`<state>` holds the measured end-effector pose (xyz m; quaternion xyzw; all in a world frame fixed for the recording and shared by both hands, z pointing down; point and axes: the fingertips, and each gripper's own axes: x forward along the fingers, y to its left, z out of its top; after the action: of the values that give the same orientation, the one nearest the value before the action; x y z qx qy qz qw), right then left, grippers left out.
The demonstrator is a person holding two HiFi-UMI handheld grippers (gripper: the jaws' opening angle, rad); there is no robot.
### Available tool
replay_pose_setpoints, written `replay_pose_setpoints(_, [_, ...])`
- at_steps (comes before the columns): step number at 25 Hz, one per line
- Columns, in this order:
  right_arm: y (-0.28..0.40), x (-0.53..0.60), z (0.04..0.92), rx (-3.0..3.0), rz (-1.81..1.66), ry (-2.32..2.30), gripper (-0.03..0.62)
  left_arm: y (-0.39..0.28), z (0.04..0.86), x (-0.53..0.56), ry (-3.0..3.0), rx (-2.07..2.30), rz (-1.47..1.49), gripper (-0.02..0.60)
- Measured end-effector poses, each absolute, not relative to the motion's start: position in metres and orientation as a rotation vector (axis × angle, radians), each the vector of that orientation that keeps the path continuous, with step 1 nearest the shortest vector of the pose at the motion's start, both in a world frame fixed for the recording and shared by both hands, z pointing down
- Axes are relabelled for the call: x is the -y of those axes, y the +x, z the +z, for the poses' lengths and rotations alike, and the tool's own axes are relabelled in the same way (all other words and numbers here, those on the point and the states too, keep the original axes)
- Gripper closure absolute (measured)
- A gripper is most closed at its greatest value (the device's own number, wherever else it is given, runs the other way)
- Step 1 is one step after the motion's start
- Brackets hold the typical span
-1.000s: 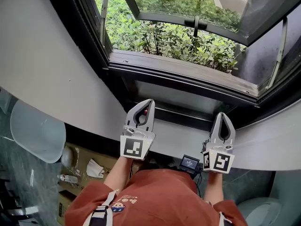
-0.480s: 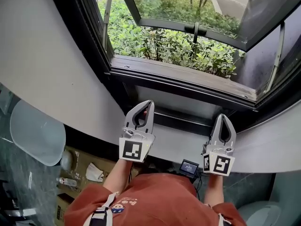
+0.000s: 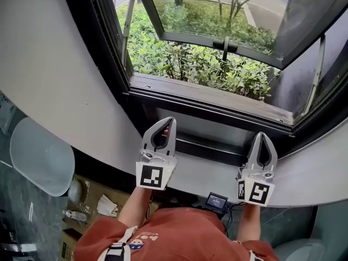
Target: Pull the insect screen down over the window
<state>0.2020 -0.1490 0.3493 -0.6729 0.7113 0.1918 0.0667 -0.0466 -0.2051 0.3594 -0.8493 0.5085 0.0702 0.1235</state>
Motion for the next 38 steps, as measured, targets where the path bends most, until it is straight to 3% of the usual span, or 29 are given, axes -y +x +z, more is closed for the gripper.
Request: replay_pose_setpoints(38, [0.190,0.166,0.194,-1.962,1.029,-1.824,0.585,-0.051,0.214,0.225,-2.170,-1.374,0.467,0.577])
